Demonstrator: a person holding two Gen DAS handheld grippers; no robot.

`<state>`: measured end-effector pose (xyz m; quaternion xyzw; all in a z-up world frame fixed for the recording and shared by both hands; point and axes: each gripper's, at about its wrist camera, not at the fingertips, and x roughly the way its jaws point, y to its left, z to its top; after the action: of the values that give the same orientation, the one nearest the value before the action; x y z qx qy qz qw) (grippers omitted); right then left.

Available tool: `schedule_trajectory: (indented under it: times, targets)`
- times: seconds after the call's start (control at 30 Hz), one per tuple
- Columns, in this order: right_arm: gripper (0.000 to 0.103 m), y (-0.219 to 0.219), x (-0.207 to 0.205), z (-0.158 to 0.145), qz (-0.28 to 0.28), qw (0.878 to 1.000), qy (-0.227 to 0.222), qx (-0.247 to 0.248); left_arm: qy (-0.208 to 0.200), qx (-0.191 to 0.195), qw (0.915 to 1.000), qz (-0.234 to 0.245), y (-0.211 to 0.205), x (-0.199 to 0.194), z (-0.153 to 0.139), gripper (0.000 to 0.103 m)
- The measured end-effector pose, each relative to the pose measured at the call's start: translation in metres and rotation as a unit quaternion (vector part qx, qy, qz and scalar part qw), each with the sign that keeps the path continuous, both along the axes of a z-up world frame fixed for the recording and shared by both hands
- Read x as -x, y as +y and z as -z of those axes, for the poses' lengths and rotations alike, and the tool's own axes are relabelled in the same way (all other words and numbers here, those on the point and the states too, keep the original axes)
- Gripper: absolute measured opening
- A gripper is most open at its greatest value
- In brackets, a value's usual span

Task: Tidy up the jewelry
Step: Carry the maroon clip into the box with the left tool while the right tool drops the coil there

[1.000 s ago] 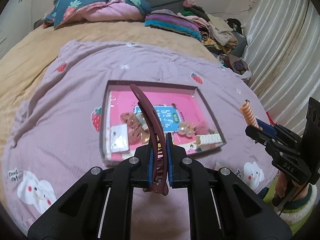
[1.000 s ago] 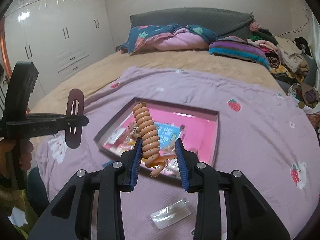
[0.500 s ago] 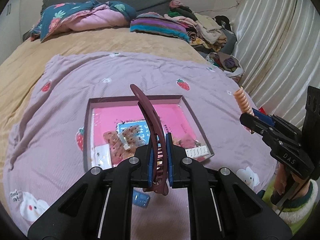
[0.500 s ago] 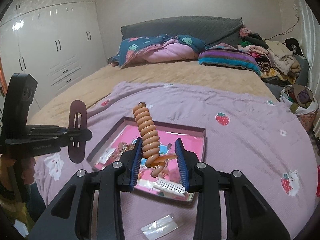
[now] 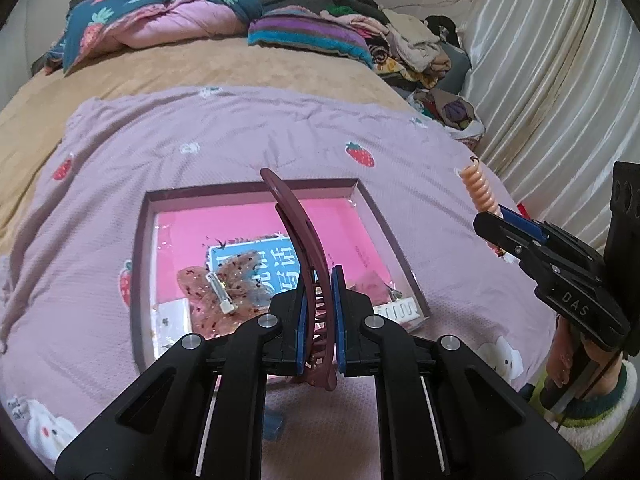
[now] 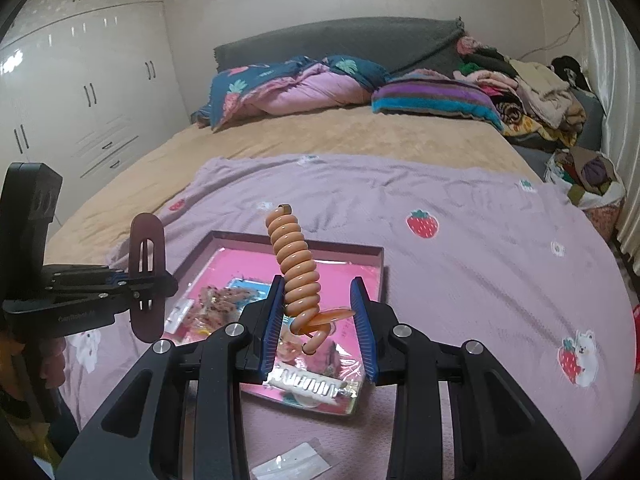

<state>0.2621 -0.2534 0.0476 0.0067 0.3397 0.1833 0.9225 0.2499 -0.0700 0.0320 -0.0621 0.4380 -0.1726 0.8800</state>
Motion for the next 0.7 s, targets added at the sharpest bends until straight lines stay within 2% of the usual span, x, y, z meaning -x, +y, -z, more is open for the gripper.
schedule_trajectory:
  times: [0.7]
  targets:
    - [0.032,0.006,-0.042,0.075,0.003,0.996,0.083,0.017,0.055,-0.002,0.9983,0.018,-0.012,-0.037,0.06,0.004]
